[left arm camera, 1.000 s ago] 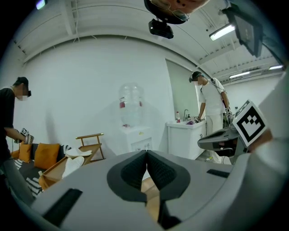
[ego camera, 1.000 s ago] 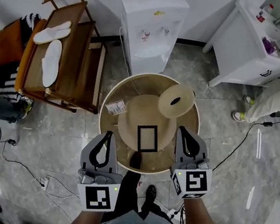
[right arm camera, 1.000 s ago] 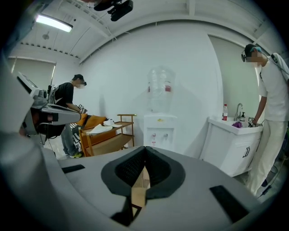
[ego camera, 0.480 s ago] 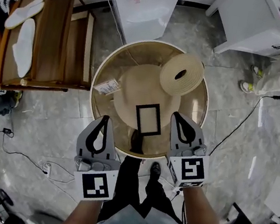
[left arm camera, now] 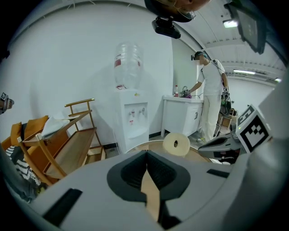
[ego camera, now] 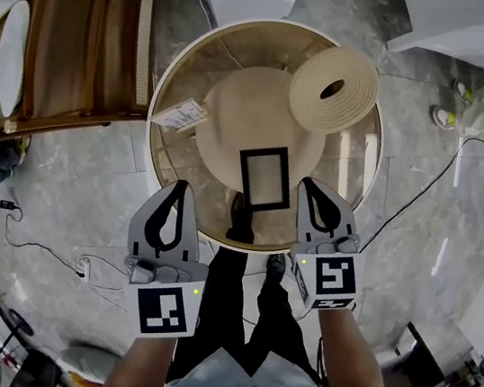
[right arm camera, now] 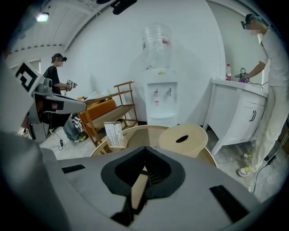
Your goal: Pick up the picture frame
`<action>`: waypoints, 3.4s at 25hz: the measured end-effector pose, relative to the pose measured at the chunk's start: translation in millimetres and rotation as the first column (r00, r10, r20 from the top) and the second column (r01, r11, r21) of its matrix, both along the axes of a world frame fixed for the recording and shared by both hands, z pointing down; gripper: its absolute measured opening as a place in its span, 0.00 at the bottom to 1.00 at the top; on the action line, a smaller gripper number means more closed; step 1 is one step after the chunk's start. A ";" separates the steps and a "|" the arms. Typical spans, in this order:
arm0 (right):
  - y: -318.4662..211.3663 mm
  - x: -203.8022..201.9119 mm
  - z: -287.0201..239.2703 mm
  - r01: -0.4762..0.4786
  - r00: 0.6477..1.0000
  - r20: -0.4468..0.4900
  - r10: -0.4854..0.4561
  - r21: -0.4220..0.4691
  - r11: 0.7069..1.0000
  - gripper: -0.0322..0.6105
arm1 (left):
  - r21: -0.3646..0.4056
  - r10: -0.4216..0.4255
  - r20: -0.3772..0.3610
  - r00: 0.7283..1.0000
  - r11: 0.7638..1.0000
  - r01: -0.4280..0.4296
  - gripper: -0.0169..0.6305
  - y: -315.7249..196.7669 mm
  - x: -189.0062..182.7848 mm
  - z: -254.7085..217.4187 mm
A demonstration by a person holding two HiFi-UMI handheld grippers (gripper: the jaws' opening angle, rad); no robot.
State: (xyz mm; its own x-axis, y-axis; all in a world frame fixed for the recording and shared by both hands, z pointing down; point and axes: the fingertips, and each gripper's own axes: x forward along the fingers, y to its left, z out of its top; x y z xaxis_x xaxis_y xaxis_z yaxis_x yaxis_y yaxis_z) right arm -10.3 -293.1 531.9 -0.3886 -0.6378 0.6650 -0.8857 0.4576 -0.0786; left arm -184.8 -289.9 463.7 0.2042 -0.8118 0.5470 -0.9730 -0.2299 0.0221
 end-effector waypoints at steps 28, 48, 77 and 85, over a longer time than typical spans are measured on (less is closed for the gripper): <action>46.5 5.7 151.6 -0.028 1.000 -0.005 0.028 -0.225 0.974 0.22 | -0.135 -0.004 -0.016 1.000 0.991 0.002 0.05 19.0 -2.4 89.4; 48.4 4.4 192.4 -0.042 0.999 -0.044 0.032 -0.263 0.964 0.24 | -0.174 -0.005 -0.006 1.000 0.985 0.004 0.05 22.9 -10.3 113.3; 35.6 4.4 154.9 -0.046 0.994 0.086 0.070 -0.258 0.965 0.18 | -0.115 -0.026 -0.003 1.000 0.993 0.025 0.05 34.9 -1.1 74.4; 24.5 6.5 80.9 -0.037 0.992 0.118 0.053 -0.132 0.991 0.18 | -0.027 -0.022 -0.010 1.000 0.999 0.022 0.05 39.8 11.8 21.7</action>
